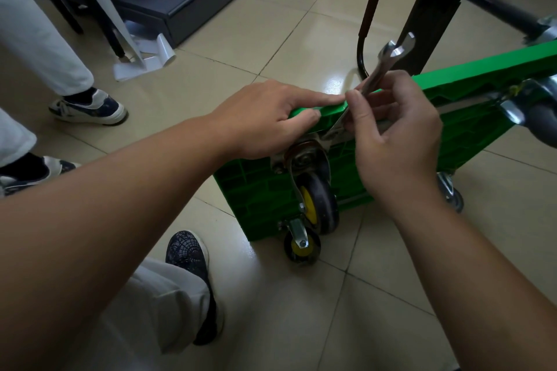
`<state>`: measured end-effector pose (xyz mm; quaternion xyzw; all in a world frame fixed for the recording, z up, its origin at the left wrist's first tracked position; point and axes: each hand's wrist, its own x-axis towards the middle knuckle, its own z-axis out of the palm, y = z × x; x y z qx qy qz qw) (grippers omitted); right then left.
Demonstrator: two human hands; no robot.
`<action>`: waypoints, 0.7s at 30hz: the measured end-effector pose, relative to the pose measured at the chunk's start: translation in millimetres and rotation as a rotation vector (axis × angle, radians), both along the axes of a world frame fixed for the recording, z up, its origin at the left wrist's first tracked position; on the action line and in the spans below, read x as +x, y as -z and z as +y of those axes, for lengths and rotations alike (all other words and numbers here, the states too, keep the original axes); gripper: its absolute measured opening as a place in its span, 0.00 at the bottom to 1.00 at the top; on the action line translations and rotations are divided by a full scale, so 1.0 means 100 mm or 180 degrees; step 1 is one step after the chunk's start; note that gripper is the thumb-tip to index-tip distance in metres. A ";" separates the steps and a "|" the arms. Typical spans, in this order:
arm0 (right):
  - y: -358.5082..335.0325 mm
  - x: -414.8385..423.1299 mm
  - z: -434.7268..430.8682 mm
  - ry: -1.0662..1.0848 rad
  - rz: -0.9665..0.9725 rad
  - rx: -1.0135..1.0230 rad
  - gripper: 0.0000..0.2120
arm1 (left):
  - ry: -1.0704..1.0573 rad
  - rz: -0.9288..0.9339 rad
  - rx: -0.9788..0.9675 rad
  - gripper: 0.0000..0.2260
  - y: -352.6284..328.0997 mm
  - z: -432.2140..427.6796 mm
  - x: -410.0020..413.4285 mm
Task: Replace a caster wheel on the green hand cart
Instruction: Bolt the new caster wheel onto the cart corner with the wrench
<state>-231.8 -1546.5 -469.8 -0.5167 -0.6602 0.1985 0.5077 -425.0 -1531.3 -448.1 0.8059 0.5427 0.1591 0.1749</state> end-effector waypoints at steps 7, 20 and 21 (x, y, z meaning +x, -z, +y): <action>-0.01 -0.12 0.00 0.0348 0.0151 -0.0163 0.09 | 0.0003 0.0049 -0.0017 0.20 0.01 0.03 -0.02; -0.04 -0.02 0.08 0.0175 0.0354 -0.0536 0.09 | 0.0074 0.0060 0.0000 0.21 0.05 0.07 -0.08; -0.06 0.01 0.09 0.0123 0.0290 -0.0564 0.09 | 0.0103 0.0058 0.0006 0.21 0.04 0.05 -0.08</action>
